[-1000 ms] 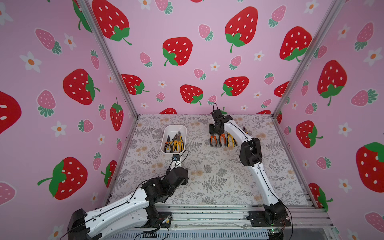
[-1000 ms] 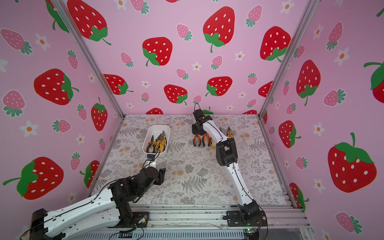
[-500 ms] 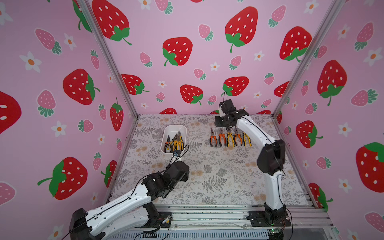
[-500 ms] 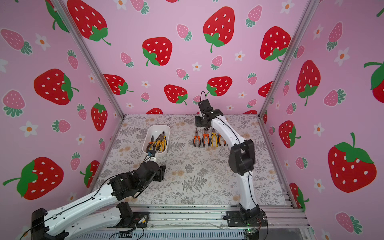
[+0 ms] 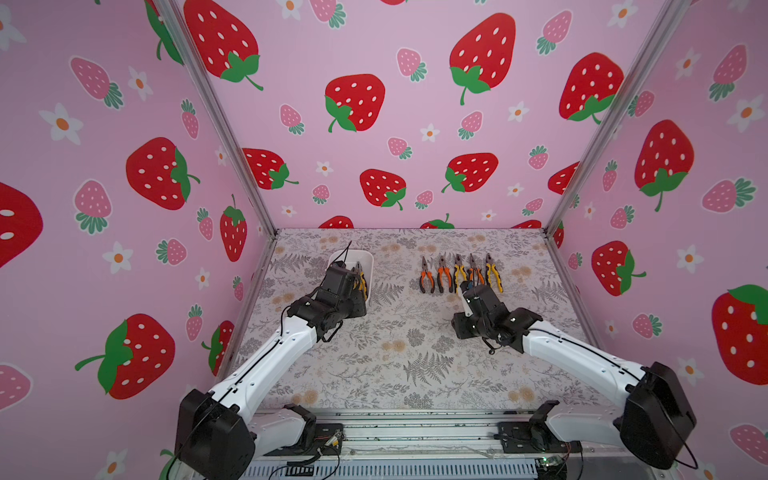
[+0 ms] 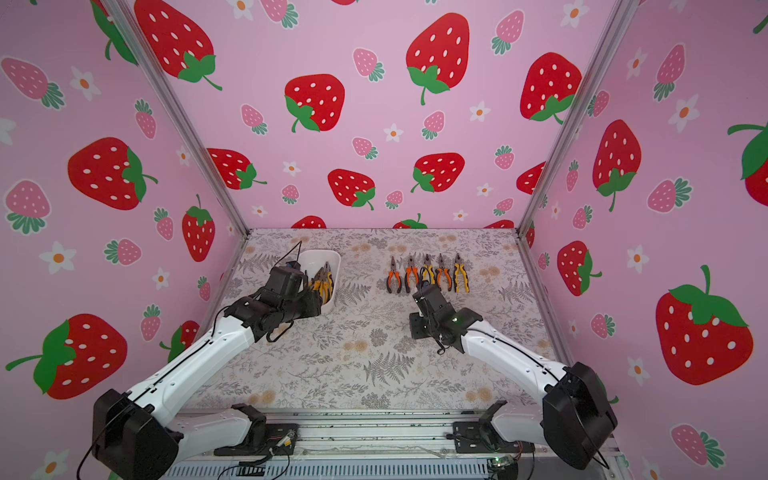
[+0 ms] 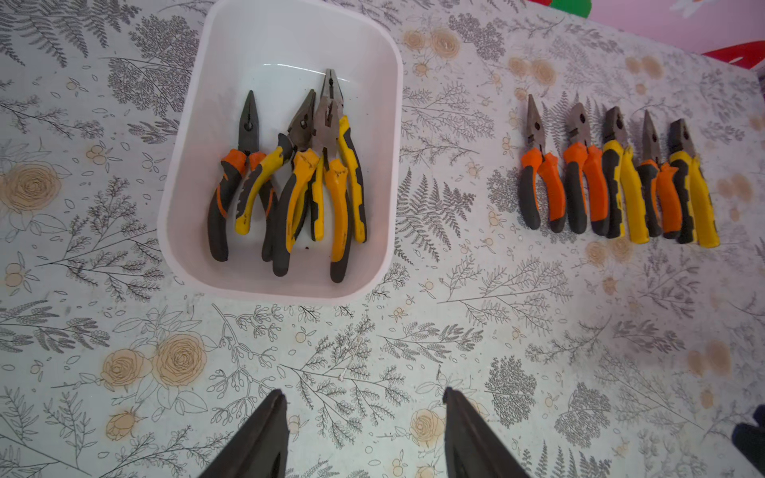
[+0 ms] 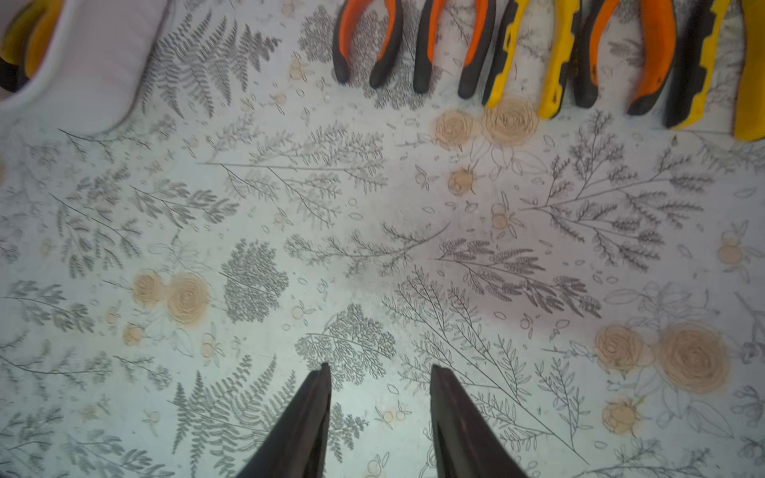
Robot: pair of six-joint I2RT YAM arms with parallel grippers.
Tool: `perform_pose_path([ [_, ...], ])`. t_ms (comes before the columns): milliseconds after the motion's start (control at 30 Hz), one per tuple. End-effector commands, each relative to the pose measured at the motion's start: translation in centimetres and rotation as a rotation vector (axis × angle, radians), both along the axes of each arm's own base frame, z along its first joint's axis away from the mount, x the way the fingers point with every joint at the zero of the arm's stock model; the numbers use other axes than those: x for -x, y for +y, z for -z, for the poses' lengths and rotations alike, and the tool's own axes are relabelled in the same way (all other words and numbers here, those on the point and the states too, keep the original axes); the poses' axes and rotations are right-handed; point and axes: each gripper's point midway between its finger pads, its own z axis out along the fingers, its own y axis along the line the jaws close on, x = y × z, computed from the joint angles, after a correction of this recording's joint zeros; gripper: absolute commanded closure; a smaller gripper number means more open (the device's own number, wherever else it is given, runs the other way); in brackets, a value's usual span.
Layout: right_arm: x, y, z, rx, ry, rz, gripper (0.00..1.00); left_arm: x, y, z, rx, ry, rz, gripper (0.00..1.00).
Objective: Take the pliers out of the storage box
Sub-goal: Place the pliers at the center of the board, then pick up the pliers from the storage box.
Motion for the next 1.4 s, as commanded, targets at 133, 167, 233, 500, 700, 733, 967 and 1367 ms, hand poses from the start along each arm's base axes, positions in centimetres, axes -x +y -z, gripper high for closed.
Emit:
perform_pose_path([
  [133, -1.4, 0.4, -4.2, -0.117, -0.199, 0.048, 0.56, -2.9, 1.7, 1.9, -0.037, 0.101, 0.038, 0.39],
  [167, -1.3, 0.7, -3.9, -0.112, -0.187, 0.040, 0.56, -3.4, 2.2, 2.6, -0.043, 0.125, 0.035, 0.40],
  [233, -1.2, 1.1, -3.3, -0.093, -0.161, 0.031, 0.56, -4.4, 2.6, 3.6, -0.017, 0.172, 0.027, 0.41],
  [500, -1.4, 1.6, -3.2, -0.051, -0.176, 0.024, 0.55, -8.5, 2.9, 5.6, -0.044, 0.239, 0.035, 0.43],
  [700, -1.4, 1.7, -3.4, -0.043, -0.176, 0.017, 0.56, -10.3, 4.5, 7.6, -0.170, 0.296, 0.026, 0.49],
  [733, -1.4, 1.7, -3.4, -0.045, -0.178, 0.019, 0.55, -10.5, 4.6, 8.0, -0.186, 0.306, 0.030, 0.49],
  [967, -1.5, 1.7, -3.3, -0.043, -0.178, 0.024, 0.55, -10.3, 5.0, 9.9, -0.220, 0.356, 0.043, 0.54],
  [1367, -1.6, 1.6, -3.2, -0.040, -0.175, 0.031, 0.55, -10.0, 4.9, 11.9, -0.238, 0.407, 0.056, 0.61],
])
